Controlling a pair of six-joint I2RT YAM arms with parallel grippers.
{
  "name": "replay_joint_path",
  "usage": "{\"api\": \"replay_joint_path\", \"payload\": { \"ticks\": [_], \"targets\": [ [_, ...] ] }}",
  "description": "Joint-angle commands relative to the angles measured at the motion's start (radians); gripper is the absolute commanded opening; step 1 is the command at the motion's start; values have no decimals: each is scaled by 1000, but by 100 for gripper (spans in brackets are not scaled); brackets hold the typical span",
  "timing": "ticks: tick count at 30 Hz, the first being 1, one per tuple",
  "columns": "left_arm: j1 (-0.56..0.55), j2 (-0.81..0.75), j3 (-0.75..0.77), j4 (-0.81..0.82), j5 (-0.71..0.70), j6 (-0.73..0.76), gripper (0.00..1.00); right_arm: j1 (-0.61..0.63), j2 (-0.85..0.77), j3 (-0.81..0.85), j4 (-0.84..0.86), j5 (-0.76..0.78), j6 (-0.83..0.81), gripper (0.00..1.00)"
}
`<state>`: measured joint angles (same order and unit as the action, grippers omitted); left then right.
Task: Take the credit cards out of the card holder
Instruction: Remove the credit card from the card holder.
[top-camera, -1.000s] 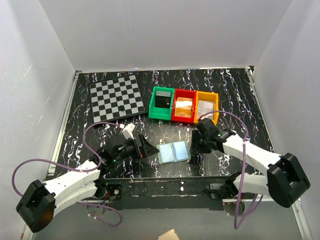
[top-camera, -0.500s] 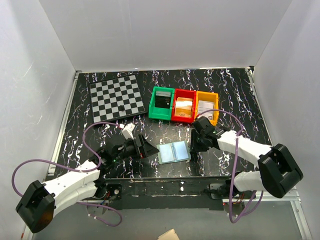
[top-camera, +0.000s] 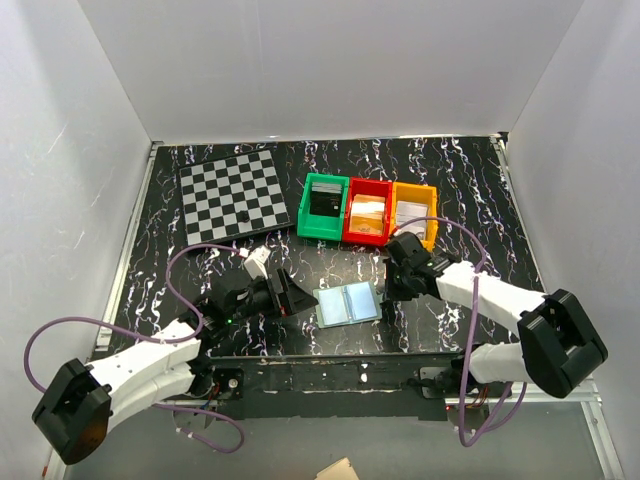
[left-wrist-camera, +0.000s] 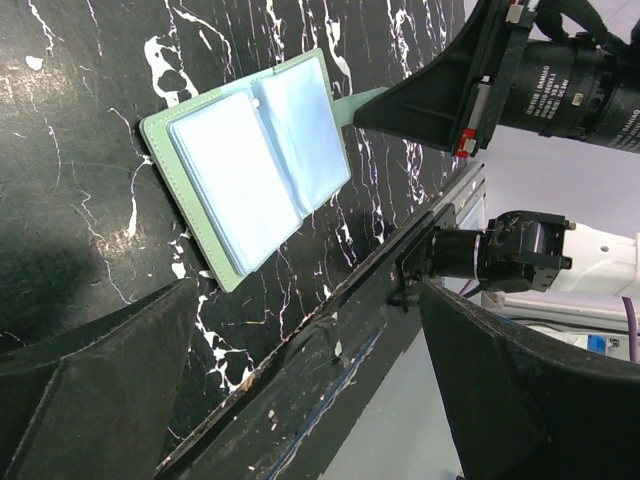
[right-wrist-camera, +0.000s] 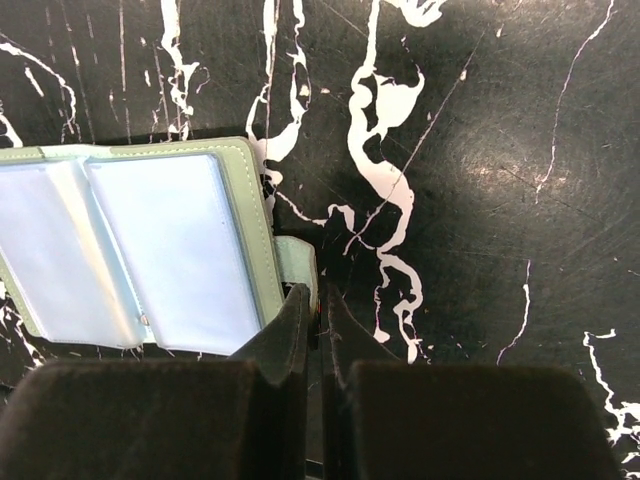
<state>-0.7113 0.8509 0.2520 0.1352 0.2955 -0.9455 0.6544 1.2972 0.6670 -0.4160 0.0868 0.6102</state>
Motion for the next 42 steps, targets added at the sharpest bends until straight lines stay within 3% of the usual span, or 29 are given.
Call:
{"api": "replay_joint_path", "payload": {
  "ticks": [1,20,42],
  "targets": [
    [-7,10,23,7,-9,7,93,2,-56,37,-10,13,-41,1],
    [-158,226,181,-11,-102,30,90,105,-193,-20,-20,-51,30,1],
    [-165,381,213,15,-137,2,89,108,-196,-52,-14,-64,31,1]
  ]
}}
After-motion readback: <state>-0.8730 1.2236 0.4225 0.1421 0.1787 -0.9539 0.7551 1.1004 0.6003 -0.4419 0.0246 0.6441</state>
